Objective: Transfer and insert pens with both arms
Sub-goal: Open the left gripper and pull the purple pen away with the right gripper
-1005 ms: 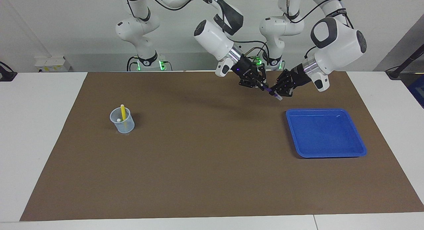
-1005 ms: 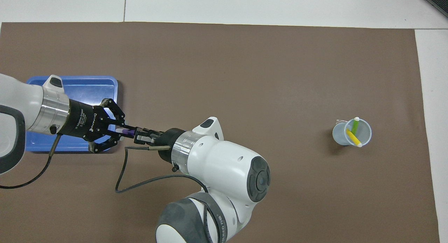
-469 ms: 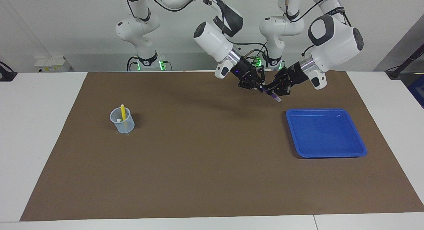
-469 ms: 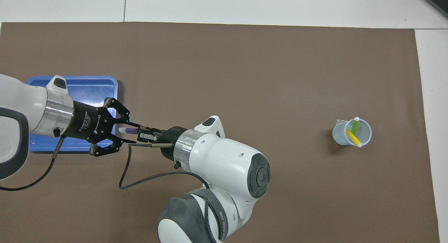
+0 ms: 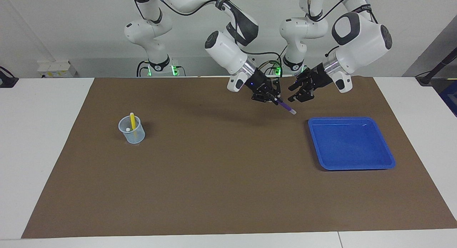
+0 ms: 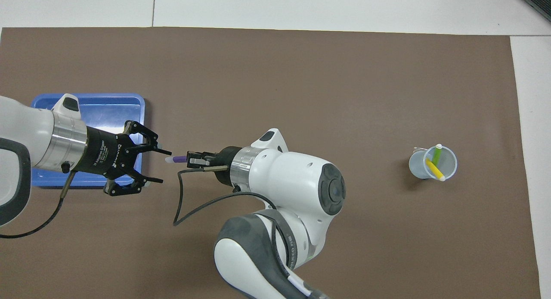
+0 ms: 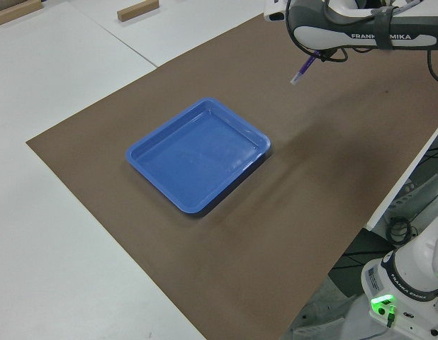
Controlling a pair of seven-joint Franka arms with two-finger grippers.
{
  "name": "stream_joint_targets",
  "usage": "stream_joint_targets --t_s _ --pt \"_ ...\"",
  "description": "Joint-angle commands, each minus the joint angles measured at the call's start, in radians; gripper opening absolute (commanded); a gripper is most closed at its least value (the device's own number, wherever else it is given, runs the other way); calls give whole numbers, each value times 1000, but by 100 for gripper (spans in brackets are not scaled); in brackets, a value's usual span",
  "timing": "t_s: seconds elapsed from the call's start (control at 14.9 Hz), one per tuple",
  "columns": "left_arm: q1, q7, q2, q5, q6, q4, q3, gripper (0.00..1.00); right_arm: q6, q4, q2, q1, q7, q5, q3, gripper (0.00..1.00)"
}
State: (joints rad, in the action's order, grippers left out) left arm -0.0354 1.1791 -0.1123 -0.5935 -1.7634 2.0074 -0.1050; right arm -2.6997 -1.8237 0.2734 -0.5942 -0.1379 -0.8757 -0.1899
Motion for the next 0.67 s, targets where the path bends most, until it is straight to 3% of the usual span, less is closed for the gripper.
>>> stream_joint_targets --t_s 0.0,0.07,0.2,0.6 --pt "2 -186 -30 93 24 25 18 66 88 -32 -25 62 104 33 -3 1" --pt "6 -263 -30 150 31 21 21 70 133 -32 -28 83 122 68 -3 1" --pt "32 -424 -30 222 42 10 24 100 220 -29 -31 134 152 188 -5 1" --pt "153 -817 -14 391 44 -82 24 100 573 -22 -120 256 195 510 -5 1"
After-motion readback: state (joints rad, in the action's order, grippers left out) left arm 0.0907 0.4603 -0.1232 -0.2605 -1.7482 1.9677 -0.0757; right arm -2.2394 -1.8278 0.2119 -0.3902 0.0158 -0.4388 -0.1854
